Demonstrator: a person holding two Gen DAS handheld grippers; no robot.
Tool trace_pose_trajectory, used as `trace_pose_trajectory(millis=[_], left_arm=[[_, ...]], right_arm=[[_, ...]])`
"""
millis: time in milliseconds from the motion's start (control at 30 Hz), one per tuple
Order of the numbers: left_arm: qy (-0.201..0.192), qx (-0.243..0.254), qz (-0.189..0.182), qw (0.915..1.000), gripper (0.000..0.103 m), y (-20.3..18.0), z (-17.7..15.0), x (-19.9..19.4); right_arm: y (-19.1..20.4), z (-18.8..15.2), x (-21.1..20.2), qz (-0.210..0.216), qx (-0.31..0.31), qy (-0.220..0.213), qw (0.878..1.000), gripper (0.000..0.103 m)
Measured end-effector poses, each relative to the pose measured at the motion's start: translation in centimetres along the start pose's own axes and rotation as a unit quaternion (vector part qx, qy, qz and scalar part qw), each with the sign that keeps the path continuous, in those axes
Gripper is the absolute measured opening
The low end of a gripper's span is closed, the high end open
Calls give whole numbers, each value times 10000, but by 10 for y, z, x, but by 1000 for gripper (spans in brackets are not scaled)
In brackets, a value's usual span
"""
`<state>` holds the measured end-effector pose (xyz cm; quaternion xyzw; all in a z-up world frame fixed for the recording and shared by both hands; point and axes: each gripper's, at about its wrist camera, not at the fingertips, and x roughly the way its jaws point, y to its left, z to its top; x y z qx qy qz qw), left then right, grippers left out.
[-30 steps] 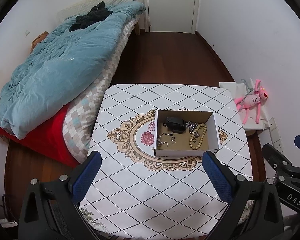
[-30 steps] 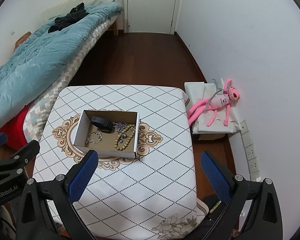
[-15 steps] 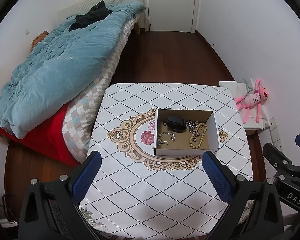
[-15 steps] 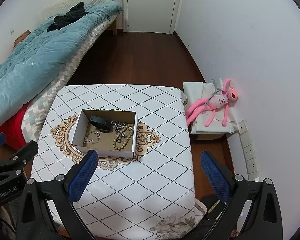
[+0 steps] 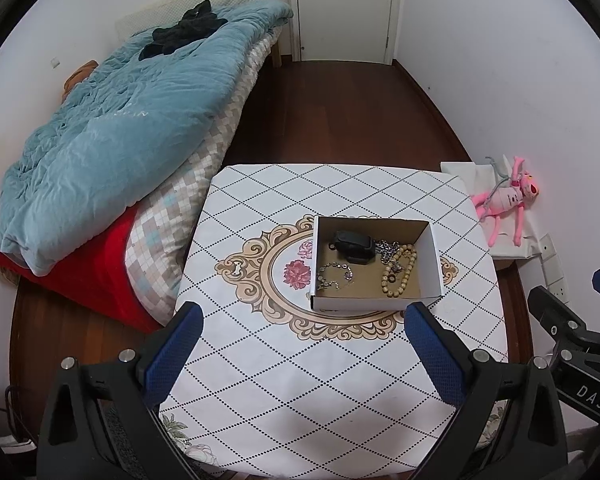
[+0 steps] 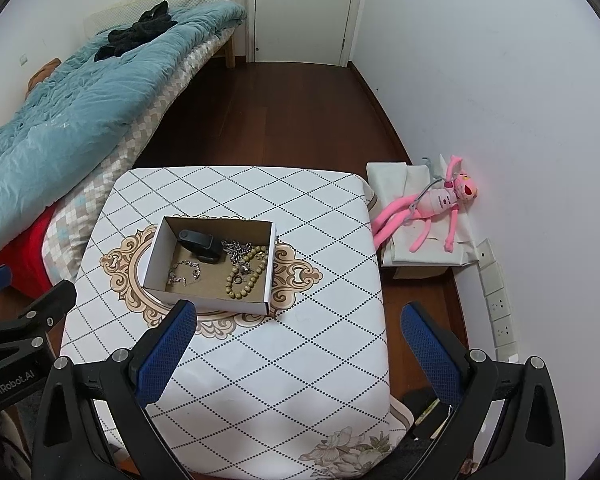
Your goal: Organize jewelry
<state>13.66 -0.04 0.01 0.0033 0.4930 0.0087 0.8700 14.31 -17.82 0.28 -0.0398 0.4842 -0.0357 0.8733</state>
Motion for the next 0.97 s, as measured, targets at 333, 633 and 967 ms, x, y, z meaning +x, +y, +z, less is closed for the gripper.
trace_pose_trajectory(millis=[333,633,967], left_arm=[[23,-3,2,10000,103,1,-1,3],[26,-6,-1,10000,103,0,-1,3],[1,-31,-3,10000,103,0,-1,3]], right_arm=[[1,1,2,-5,-18,32,10000,103],[1,1,2,0,-8,34,10000,103],[1,1,2,-2,-17,31,10000,103]])
